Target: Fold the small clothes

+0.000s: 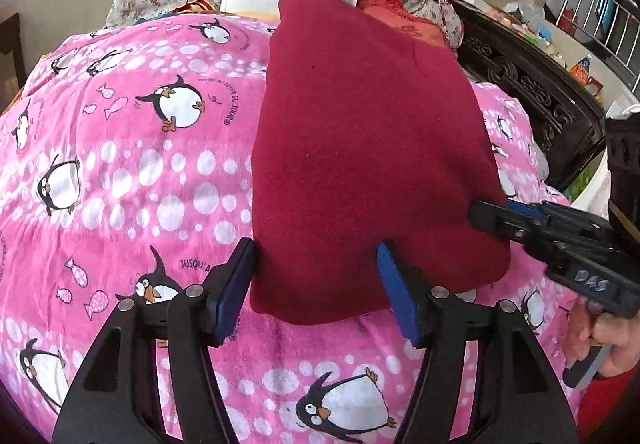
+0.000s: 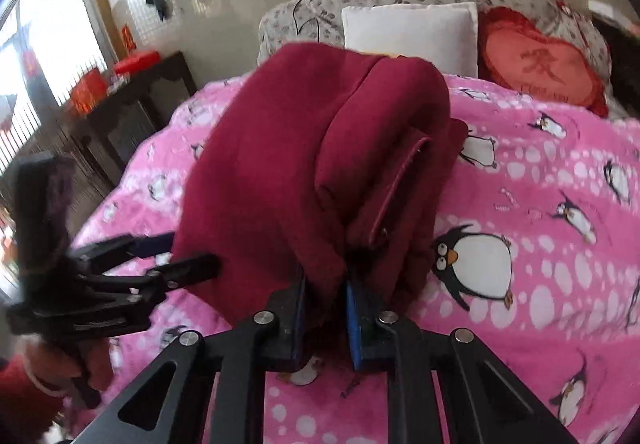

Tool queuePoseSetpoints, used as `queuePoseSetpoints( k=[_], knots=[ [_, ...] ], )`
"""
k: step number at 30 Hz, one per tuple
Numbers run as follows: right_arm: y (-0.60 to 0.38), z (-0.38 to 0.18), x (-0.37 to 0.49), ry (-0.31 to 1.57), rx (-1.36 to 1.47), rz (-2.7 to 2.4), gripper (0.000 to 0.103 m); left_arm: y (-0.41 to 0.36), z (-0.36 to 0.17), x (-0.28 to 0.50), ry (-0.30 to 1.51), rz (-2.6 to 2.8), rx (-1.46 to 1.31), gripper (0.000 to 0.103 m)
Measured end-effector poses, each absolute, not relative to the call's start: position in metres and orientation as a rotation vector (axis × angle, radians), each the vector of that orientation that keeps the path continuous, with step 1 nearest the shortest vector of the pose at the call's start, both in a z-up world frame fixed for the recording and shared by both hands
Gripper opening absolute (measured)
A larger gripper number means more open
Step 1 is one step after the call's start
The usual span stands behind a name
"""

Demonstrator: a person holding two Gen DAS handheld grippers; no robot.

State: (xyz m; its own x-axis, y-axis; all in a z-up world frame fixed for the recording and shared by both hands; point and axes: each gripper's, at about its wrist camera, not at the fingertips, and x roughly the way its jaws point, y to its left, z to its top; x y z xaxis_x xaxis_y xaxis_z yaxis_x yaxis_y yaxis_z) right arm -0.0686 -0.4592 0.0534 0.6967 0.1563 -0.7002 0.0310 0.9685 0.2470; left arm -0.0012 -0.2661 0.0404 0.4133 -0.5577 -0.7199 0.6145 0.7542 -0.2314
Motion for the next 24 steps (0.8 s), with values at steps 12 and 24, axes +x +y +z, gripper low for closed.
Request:
queuePoseSetpoints(
  k=[12,24],
  knots=[
    [-0.442,0.109,-0.088,0.649,0.226,0.041,0.021,-0.264,0.054,-0.012,0.839,-0.677,0.106,0.062],
    [-0.447,0.065,-0.033,0.746,0.134,-0.020,0.022,-0.259,0.056,0.003,0.827,-0.654,0.098,0.062]
  ],
)
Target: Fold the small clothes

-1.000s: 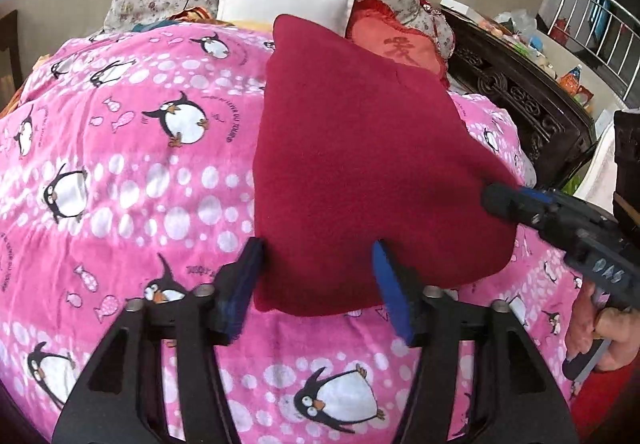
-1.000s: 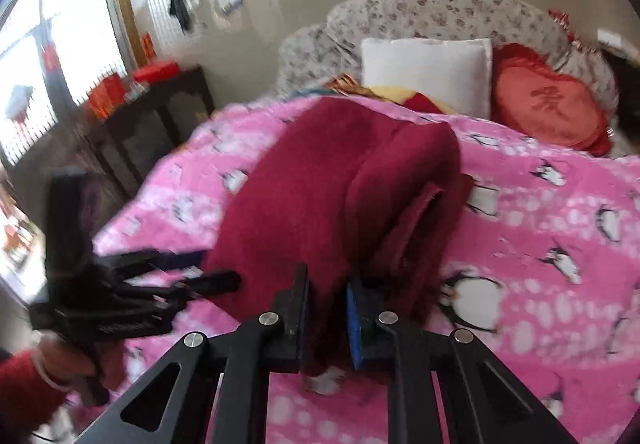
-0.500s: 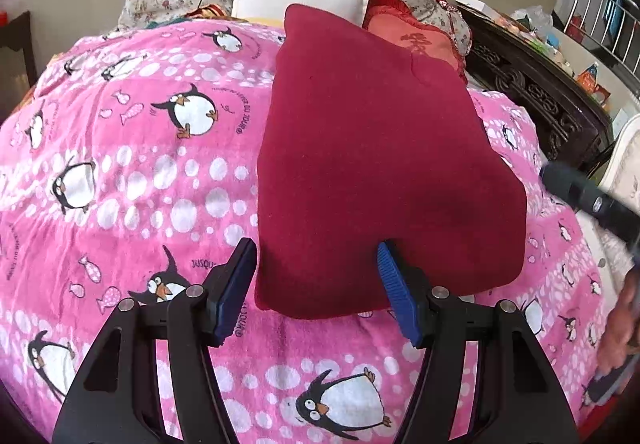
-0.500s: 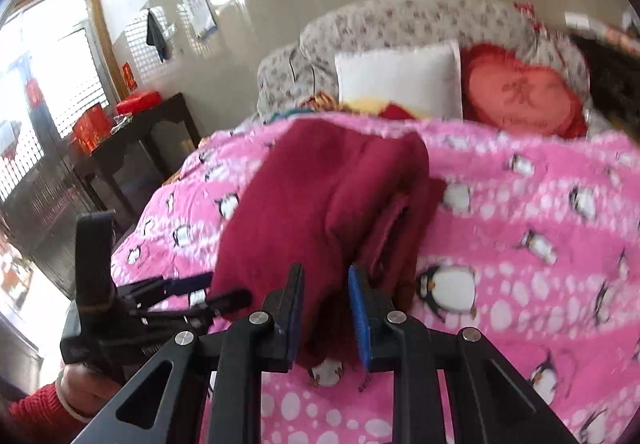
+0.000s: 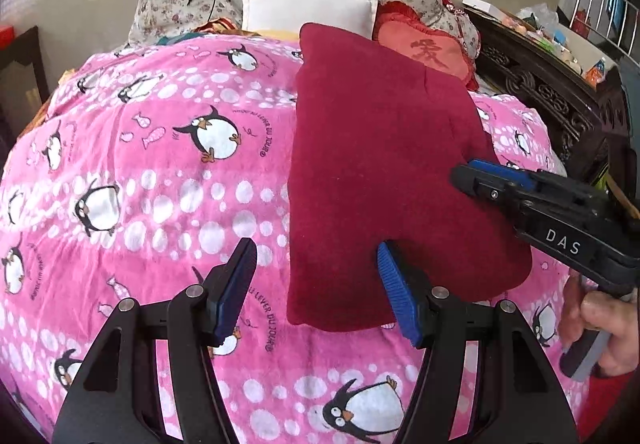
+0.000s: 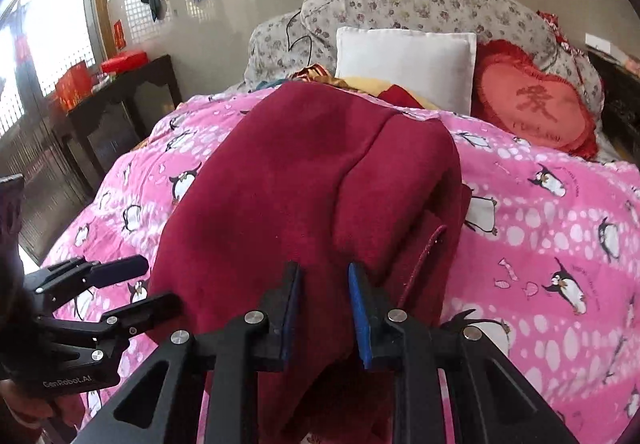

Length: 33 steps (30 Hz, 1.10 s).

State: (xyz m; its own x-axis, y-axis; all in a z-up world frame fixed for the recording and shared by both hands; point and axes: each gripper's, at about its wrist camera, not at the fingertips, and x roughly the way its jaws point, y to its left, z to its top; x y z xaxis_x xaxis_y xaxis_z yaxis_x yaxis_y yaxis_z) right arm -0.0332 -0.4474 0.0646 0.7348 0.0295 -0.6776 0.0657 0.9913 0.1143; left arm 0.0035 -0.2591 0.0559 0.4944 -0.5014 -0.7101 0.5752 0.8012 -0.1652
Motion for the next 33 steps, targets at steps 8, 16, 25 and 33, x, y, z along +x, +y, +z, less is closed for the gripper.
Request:
queuePoseSetpoints(
  k=[8,16,25,33],
  knots=[
    [-0.451,0.066,-0.039,0.746,0.151,-0.020,0.022,-0.256,0.055,0.007,0.860,-0.672,0.041,0.062],
    [-0.456,0.068,-0.047,0.714,0.259,-0.012,0.025,-0.254,0.072,0.014,0.828,-0.662,-0.034,0.062],
    [-0.487,0.094,-0.027,0.618,0.370,-0.153,0.050,-0.275,0.071,0.024,0.779,-0.656,-0.055,0.067],
    [-0.495,0.075,0.012,0.637,0.205,-0.228,0.021,-0.289,0.052,0.033,0.792,-0.666,-0.036,0.080]
  ],
)
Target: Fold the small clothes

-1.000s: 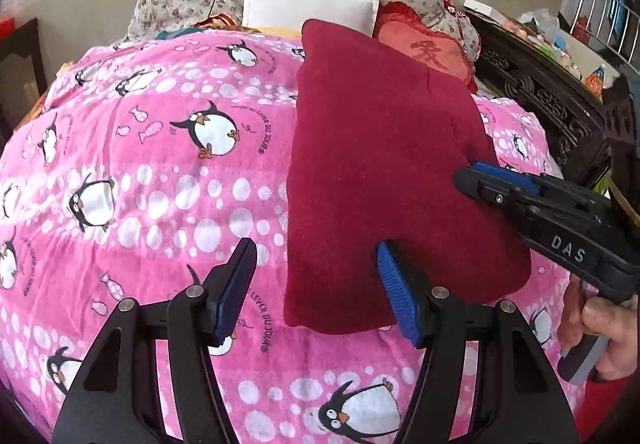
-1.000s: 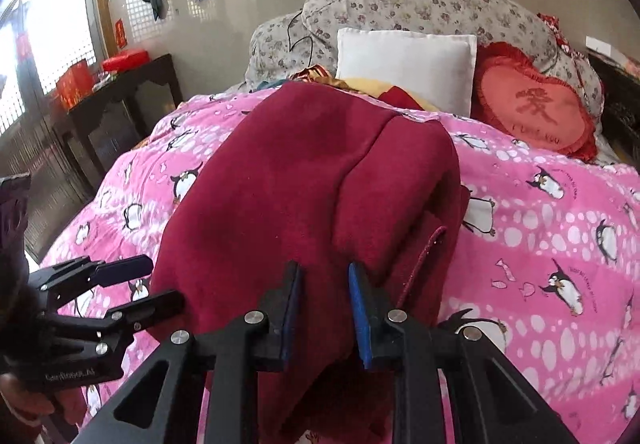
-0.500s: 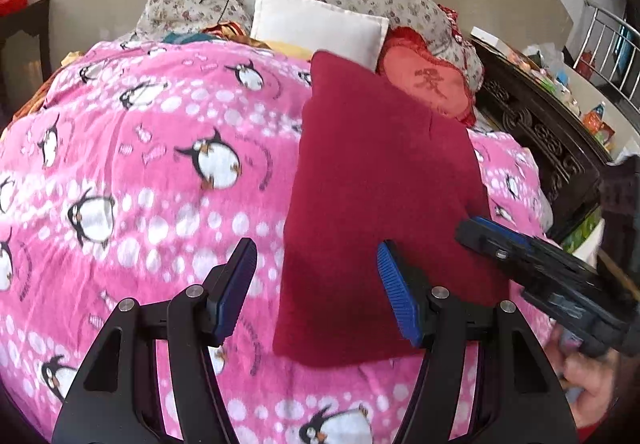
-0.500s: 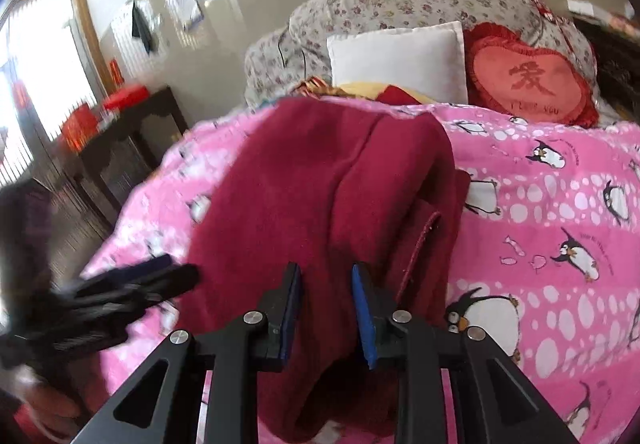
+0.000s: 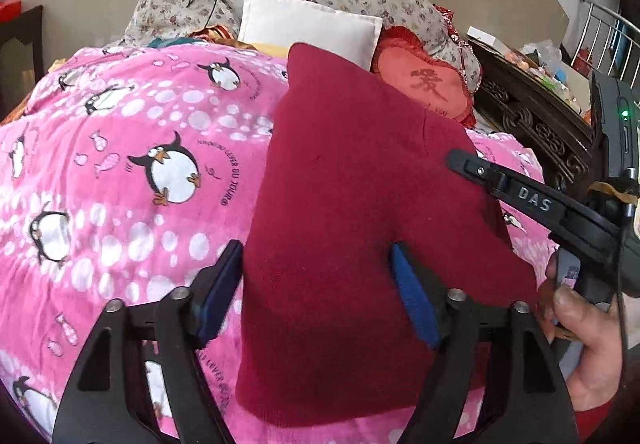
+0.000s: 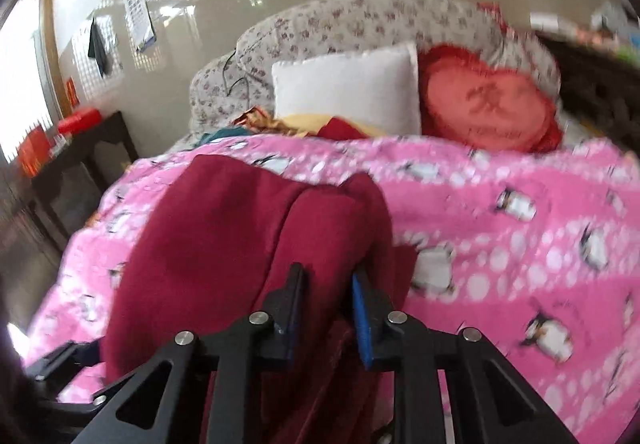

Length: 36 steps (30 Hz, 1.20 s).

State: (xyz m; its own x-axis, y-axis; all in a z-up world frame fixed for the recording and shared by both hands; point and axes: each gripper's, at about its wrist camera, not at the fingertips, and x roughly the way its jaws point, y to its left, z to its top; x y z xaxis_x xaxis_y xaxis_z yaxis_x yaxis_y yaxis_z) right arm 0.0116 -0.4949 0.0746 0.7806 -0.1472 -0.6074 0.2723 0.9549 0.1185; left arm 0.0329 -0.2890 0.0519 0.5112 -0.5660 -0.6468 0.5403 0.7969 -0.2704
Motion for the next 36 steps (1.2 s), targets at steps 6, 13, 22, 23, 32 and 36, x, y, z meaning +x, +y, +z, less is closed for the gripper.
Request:
queuePoseSetpoints(
  k=[6,13,22,23,32,36],
  knots=[
    [-0.503,0.056,0.026,0.648,0.143,-0.265,0.020,-0.292,0.045,0.040,0.798,-0.679,-0.075,0.086],
    [-0.546,0.075,-0.023,0.539,0.490,-0.133,0.070,-0.267,0.066,0.039,0.751,-0.767,-0.189,0.086],
    [-0.552,0.044,-0.017,0.640,0.674,-0.012,0.078,-0.260,0.046,0.057,0.876,-0.844,-0.293,0.086],
    [-0.551,0.039,-0.015,0.647,0.689,0.003,0.081,-0.260,0.043,0.058,0.885,-0.853,-0.305,0.086],
    [-0.541,0.033,-0.009,0.625,0.681,0.060,0.088,-0.266,0.035,0.060,0.919,-0.889,-0.326,0.094],
    [-0.530,0.033,-0.004,0.631,0.600,0.061,0.085,-0.278,0.032,0.053,0.881,-0.883,-0.274,0.099]
  ],
)
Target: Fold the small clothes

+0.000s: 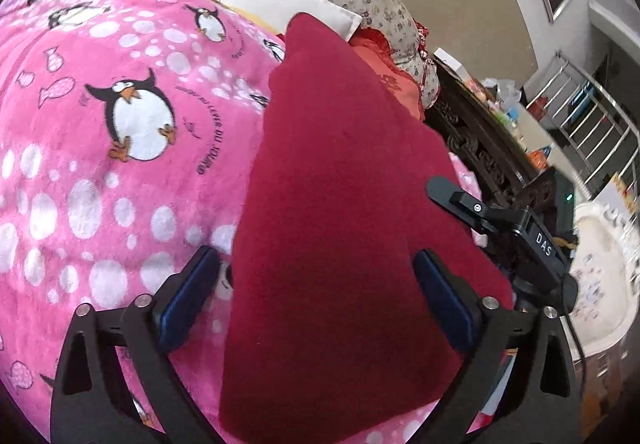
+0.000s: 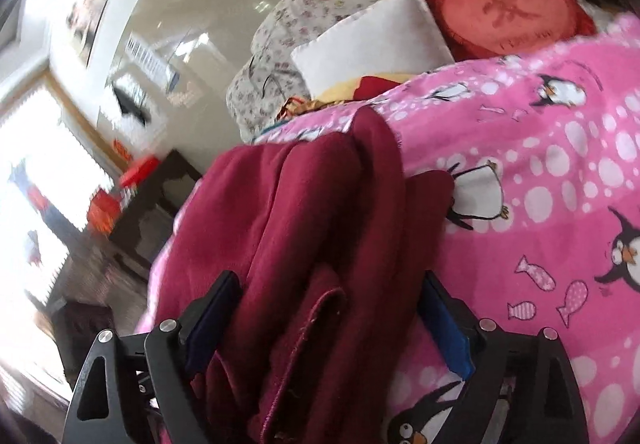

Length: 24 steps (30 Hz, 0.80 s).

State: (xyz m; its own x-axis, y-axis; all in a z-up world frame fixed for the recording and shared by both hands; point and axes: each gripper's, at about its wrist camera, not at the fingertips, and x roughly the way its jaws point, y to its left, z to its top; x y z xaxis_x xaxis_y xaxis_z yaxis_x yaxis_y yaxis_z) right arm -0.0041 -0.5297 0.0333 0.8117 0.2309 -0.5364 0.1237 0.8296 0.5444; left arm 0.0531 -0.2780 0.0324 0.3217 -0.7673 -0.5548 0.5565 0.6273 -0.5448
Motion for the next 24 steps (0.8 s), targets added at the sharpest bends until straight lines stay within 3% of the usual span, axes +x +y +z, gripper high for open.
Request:
queuePoseSetpoints(
  k=[1,3,5,7,10,17,24],
  knots=[
    [-0.528,0.033,-0.005,0.625,0.584,0.059,0.074,-0.279,0.033,0.051,0.875,-0.881,-0.255,0.100],
    [-0.526,0.036,-0.008,0.607,0.583,0.059,0.063,-0.281,0.035,0.049,0.865,-0.892,-0.221,0.098],
    [-0.525,0.040,-0.010,0.597,0.564,0.050,0.054,-0.281,0.036,0.049,0.867,-0.928,-0.246,0.078],
    [-0.520,0.046,-0.013,0.588,0.562,0.029,0.050,-0.280,0.041,0.046,0.858,-0.905,-0.229,0.070],
    [-0.508,0.063,-0.018,0.582,0.528,0.018,0.047,-0.274,0.052,0.037,0.855,-0.901,-0.216,0.061],
    [-0.458,0.106,-0.063,0.584,0.468,0.084,0.046,-0.227,0.096,-0.022,0.823,-0.884,-0.186,0.061],
    [-0.400,0.089,-0.115,0.648,0.476,0.178,0.046,-0.165,0.089,-0.104,0.816,-0.781,-0.124,0.061]
  ],
)
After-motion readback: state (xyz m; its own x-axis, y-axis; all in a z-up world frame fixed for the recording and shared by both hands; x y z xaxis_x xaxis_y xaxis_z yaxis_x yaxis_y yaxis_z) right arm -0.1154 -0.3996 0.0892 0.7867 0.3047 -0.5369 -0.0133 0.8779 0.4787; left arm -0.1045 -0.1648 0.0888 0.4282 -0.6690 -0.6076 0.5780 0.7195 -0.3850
